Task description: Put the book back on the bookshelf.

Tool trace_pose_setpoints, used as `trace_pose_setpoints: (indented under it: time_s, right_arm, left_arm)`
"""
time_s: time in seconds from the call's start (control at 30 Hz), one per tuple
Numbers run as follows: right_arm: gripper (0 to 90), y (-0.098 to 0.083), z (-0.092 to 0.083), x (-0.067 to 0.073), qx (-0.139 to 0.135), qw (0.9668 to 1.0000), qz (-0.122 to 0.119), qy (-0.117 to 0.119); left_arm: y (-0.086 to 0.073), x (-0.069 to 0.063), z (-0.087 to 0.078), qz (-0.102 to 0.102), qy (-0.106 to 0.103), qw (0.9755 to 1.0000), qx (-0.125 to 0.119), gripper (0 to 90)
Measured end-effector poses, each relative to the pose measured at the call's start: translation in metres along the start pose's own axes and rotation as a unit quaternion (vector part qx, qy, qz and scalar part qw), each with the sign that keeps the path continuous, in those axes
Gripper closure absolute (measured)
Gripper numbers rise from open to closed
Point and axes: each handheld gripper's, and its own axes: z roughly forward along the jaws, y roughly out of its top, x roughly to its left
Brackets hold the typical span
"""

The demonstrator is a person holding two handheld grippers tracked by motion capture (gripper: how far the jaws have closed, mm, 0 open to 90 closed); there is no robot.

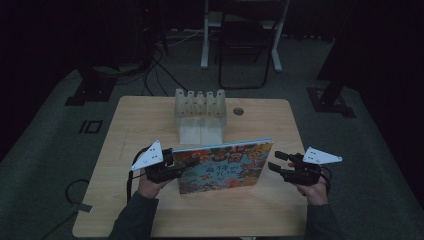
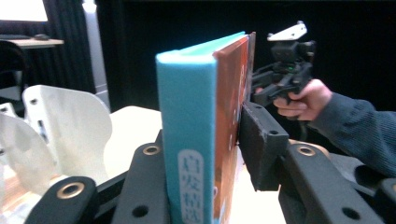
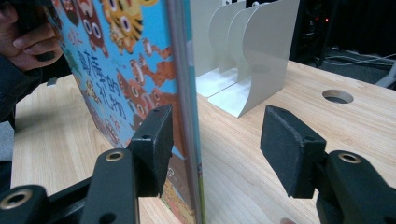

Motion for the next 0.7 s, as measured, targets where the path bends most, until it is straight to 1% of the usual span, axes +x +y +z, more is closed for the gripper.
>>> trace_pose_setpoints:
  time_s: [0.1, 0.2, 0.37, 0.43, 0.47, 0.5, 0.7]
  right_arm:
    - [43.6, 0.0, 0.0, 0.0, -0.001, 1.0, -0.001, 0.001]
    - [43.6, 0.001, 0.0, 0.001, -0.002, 1.0, -0.001, 0.001]
    - [43.6, 0.0, 0.0, 0.0, -0.002, 1.0, 0.0, 0.001]
    - [43.6, -0.001, 0.0, 0.0, -0.002, 1.0, 0.0, 0.001]
    - [43.6, -0.001, 0.0, 0.0, -0.002, 1.0, 0.0, 0.001]
    - [43.6, -0.002, -0.001, 0.0, 0.0, 1.0, 0.001, 0.001]
    - [43.7, -0.002, -0.001, 0.0, -0.002, 1.0, 0.003, 0.0]
  left_arm:
    - [-0.001, -0.002, 0.001, 0.004, -0.007, 1.0, 0.005, 65.9]
    - [-0.003, -0.002, 0.004, 0.004, -0.015, 0.9998, 0.01, 65.5]
    - [-0.003, -0.002, 0.007, -0.002, -0.025, 0.9997, 0.003, 65.3]
    - [-0.003, -0.002, 0.007, -0.002, -0.029, 0.9996, 0.003, 66.5]
    - [-0.002, -0.003, 0.008, -0.002, -0.04, 0.9992, 0.004, 66.5]
    - [-0.002, -0.003, 0.009, -0.003, -0.047, 0.9989, 0.004, 68.3]
    - [-0.001, -0.004, 0.011, -0.006, -0.067, 0.9977, 0.004, 71.6]
